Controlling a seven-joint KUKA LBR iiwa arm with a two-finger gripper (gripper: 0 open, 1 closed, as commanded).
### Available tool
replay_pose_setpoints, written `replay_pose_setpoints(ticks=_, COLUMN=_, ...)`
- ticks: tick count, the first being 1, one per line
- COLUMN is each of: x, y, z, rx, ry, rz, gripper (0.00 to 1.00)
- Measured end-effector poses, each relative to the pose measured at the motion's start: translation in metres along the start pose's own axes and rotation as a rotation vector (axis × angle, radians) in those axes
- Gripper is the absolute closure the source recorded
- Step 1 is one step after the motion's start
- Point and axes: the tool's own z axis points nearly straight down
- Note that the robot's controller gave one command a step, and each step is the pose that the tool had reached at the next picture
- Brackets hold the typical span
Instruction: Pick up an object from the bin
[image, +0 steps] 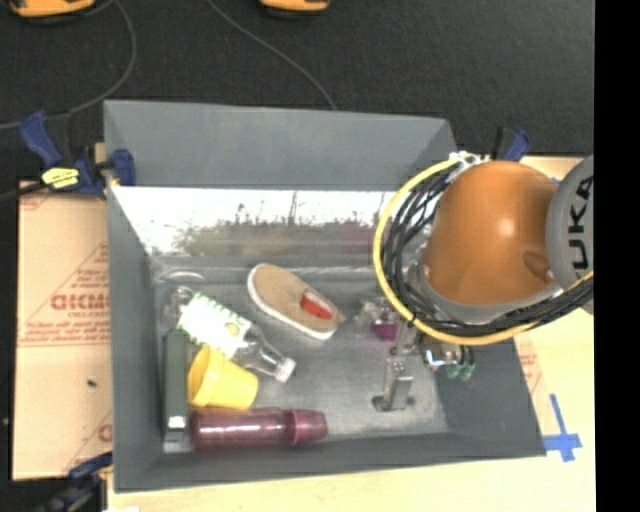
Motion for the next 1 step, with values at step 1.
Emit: replay_pose_setpoints(ticks=1, x=-0.0014, y=0.0001, z=-0.0043, rx=0.0, ry=-0.009, rz=0.0, gripper=0.0)
